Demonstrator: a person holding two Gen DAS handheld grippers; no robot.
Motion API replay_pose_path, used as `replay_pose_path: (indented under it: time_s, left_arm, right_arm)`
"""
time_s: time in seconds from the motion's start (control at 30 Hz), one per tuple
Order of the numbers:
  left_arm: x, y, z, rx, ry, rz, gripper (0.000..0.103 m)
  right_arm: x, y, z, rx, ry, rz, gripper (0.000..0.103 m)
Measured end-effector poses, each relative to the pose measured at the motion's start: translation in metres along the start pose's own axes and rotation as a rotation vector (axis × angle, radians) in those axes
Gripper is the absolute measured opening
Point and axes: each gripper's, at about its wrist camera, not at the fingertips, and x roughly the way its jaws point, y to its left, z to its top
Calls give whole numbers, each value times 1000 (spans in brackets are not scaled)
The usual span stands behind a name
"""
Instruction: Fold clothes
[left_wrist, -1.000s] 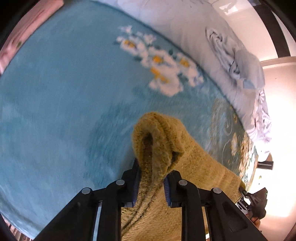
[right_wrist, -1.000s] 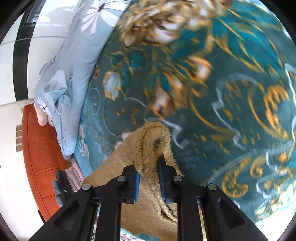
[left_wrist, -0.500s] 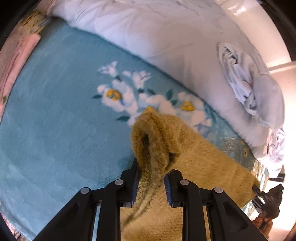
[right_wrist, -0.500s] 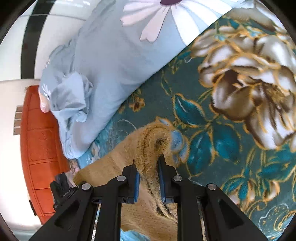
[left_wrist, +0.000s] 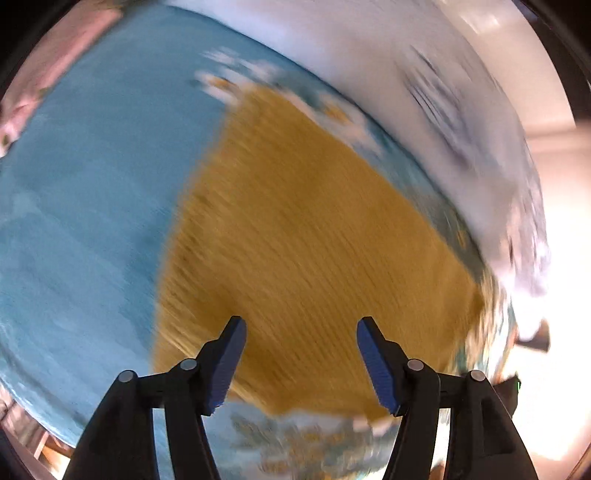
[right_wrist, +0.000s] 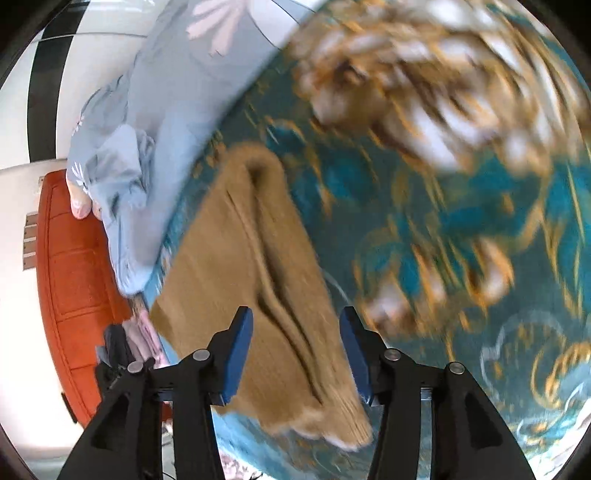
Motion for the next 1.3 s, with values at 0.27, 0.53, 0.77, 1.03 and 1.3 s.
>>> replay_pose_path:
  time_s: [0.27,0.53,0.77,1.03,1.3]
  left_arm:
    - [71,-62,-41,185,204,29,66]
    - [87,-80,-45,308,255,89,66]
    - [89,-89,-43,353,267,97,66]
    - [90,-104,-58,378,273,110,66]
    - [92,-111,-74,386,280,97,66]
  right_arm:
    - [16,-49,-40,103,12,101,50]
    - [37,-34,-48,8,48,153,61]
    - [36,-38,-54,25,-17,228,77]
    - [43,-25,-60,-16,-8,243,91]
    - [46,-32,-60,64,25,322,91]
